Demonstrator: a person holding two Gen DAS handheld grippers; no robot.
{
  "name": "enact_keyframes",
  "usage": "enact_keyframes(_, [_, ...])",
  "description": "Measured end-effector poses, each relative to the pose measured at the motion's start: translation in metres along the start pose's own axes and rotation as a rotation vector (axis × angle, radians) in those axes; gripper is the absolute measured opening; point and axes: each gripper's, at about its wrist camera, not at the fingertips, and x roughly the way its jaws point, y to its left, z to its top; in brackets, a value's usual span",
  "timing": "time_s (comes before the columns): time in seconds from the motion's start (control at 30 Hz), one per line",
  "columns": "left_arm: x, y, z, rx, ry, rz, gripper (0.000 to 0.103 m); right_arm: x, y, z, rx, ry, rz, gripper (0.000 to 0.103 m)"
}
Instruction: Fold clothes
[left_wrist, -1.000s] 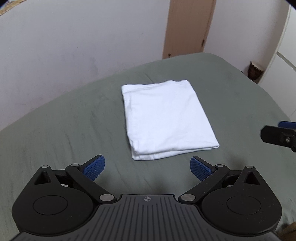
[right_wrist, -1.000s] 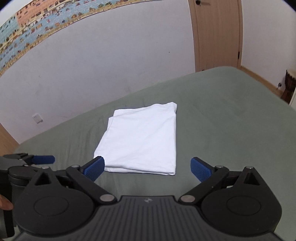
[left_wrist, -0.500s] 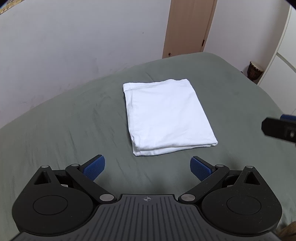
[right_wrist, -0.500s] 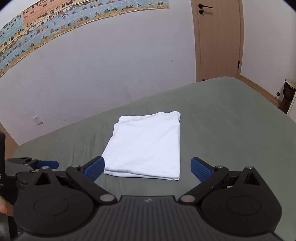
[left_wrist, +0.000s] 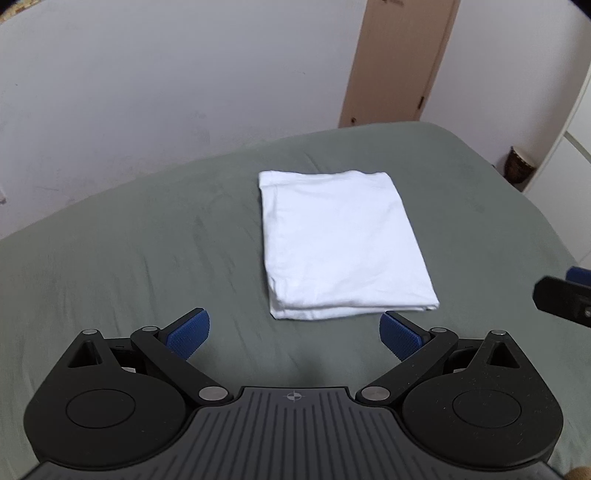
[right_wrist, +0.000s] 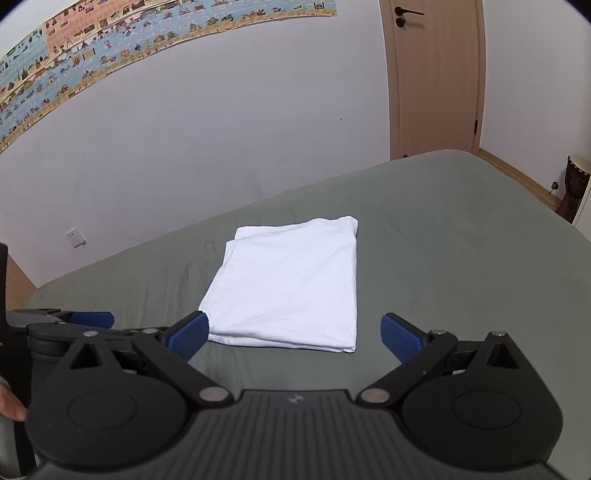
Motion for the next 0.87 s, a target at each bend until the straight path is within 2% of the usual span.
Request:
enact_keyframes(0.27, [0.006, 0.004, 0.001, -0.013, 0.017, 0.019, 0.101, 0.003, -0.002, -0.002, -0.004, 0.01, 0.0, 0.1])
enact_keyframes(0.87, [0.004, -0.002, -0.005, 0.014, 0.03, -0.01, 0.101, 0.012, -0.008, -0.004, 0.003, 0.03, -0.018, 0.1])
